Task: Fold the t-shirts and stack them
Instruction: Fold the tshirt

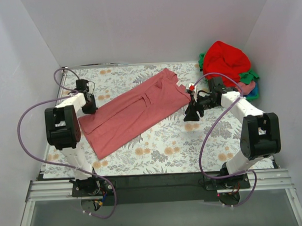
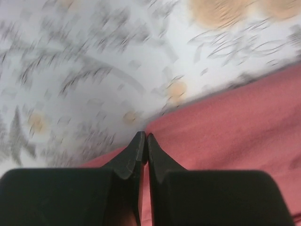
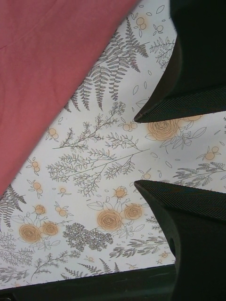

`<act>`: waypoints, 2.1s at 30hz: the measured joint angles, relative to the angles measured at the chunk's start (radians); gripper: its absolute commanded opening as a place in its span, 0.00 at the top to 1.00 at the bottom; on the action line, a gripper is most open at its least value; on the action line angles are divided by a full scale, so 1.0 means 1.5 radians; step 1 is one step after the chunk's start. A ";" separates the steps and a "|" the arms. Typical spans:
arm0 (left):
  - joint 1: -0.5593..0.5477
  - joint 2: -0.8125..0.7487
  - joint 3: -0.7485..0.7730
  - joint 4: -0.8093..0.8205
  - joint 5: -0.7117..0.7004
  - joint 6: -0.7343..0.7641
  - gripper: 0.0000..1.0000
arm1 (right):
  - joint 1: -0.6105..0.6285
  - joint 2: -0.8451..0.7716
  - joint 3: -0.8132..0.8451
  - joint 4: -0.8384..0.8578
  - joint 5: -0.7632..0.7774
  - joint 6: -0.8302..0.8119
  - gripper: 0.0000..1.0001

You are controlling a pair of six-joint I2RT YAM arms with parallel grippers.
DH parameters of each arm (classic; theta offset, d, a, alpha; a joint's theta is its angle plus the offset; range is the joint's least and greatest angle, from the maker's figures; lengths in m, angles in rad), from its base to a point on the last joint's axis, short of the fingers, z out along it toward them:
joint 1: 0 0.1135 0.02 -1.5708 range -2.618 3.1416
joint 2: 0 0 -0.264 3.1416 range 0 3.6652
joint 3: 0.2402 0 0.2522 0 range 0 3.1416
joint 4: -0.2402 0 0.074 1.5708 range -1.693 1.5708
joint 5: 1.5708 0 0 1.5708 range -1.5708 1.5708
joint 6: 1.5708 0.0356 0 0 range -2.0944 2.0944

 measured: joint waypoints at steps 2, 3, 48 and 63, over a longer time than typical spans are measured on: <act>0.003 -0.036 -0.042 -0.007 -0.044 -0.040 1.00 | 0.000 0.000 0.000 -0.001 0.000 0.000 0.42; 0.006 -0.057 -0.066 -0.011 -0.063 -0.058 0.90 | 0.000 0.000 0.000 -0.001 0.000 0.001 0.42; -0.183 0.330 0.476 0.024 0.291 -0.074 0.32 | -0.049 0.008 0.005 -0.002 0.023 0.036 0.41; -0.190 0.355 0.500 0.025 0.279 -0.051 0.63 | -0.049 0.018 0.005 -0.002 0.023 0.037 0.41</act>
